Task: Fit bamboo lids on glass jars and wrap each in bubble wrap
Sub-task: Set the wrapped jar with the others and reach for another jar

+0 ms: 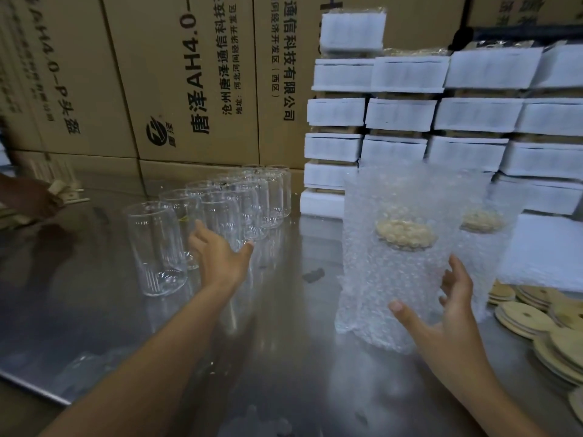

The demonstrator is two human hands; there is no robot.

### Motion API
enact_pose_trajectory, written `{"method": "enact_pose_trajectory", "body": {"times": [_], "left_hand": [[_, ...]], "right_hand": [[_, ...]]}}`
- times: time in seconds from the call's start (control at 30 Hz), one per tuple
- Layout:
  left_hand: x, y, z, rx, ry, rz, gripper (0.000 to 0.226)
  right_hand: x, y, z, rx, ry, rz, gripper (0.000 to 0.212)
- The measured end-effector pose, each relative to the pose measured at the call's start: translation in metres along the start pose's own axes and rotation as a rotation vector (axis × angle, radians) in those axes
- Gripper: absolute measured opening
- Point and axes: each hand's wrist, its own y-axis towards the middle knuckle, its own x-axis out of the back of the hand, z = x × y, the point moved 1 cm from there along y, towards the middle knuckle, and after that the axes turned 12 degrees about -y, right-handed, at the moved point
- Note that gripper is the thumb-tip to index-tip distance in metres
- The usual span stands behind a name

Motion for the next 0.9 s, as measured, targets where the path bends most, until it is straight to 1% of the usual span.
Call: {"method": "enact_pose_trajectory", "body": {"times": [0.13, 0.23, 0.37, 0.57, 0.63, 0.7, 0.83, 0.9], "left_hand": [[-0.007, 0.018, -0.001, 0.062, -0.019, -0.080, 0.108], [-0.012, 0.029, 0.001, 0.079, -0.008, -0.128, 0.110], [-0.015, 0.036, 0.000, 0.119, 0.021, -0.230, 0.099], [-0.015, 0.034, 0.001, 0.118, 0.119, -0.211, 0.091], [-0.014, 0.030, 0.000, 0.088, 0.110, -0.186, 0.091], [-0.013, 0.023, -0.006, 0.013, 0.049, -0.158, 0.089], [-0.006, -0.001, -0.032, -0.159, -0.114, -0.137, 0.075], [0.003, -0.017, -0.047, -0.219, -0.233, -0.117, 0.067]], "right_hand": [[-0.002, 0.002, 0.001, 0.015, 0.035, -0.007, 0.105], [-0.005, 0.003, 0.002, 0.023, 0.052, 0.018, 0.107], [-0.007, 0.004, 0.000, 0.027, 0.058, 0.012, 0.103], [-0.007, 0.008, -0.001, 0.026, 0.046, -0.004, 0.104], [-0.007, 0.009, -0.001, 0.024, 0.052, -0.014, 0.100], [-0.006, 0.009, 0.000, 0.026, 0.050, -0.019, 0.098], [-0.005, 0.008, 0.002, 0.025, 0.053, -0.007, 0.109], [-0.007, 0.007, 0.003, 0.032, 0.053, -0.001, 0.106]]}}
